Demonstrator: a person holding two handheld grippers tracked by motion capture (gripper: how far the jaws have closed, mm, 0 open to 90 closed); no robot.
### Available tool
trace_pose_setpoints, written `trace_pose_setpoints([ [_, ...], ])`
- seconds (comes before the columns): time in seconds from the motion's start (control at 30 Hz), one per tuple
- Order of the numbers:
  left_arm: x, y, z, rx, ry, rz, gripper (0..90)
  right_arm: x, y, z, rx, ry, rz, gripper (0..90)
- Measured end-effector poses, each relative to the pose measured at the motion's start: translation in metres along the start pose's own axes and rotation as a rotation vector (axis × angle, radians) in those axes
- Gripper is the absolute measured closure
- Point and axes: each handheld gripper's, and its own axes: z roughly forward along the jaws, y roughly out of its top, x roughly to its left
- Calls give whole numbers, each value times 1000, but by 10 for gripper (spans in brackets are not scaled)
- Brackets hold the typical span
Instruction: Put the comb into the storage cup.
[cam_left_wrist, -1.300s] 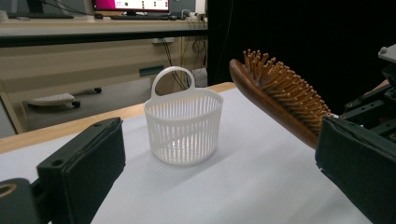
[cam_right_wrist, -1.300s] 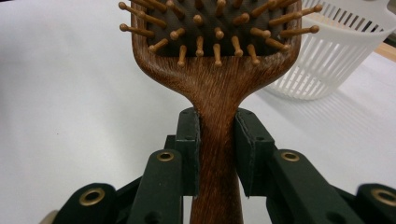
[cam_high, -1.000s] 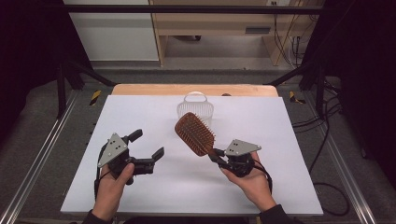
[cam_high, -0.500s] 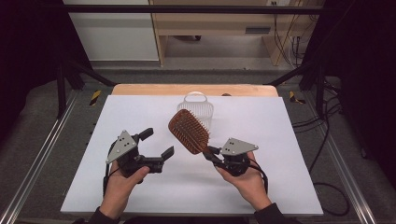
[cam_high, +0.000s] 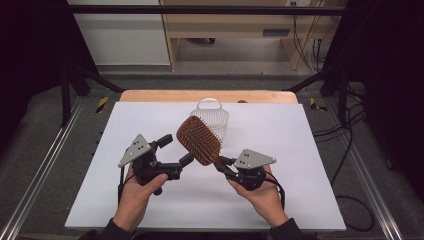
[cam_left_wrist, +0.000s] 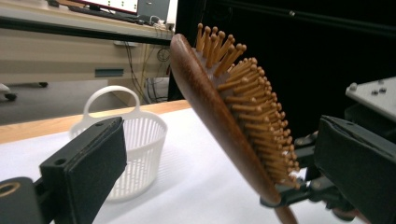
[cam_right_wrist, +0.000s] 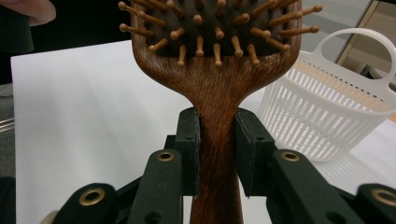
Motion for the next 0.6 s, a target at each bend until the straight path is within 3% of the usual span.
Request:
trace_pose_setpoints([
  [0.23, -5, 2, 9, 11, -3, 8, 34, 5, 0, 2, -5, 6, -14, 729],
  [0.43, -5, 2, 16, 1, -11, -19, 56, 7, -1, 4, -1, 9, -23, 729],
  [0.6, -2, 6, 20, -23, -31, -70, 184, 8, -2, 5, -1, 4, -29, 729],
])
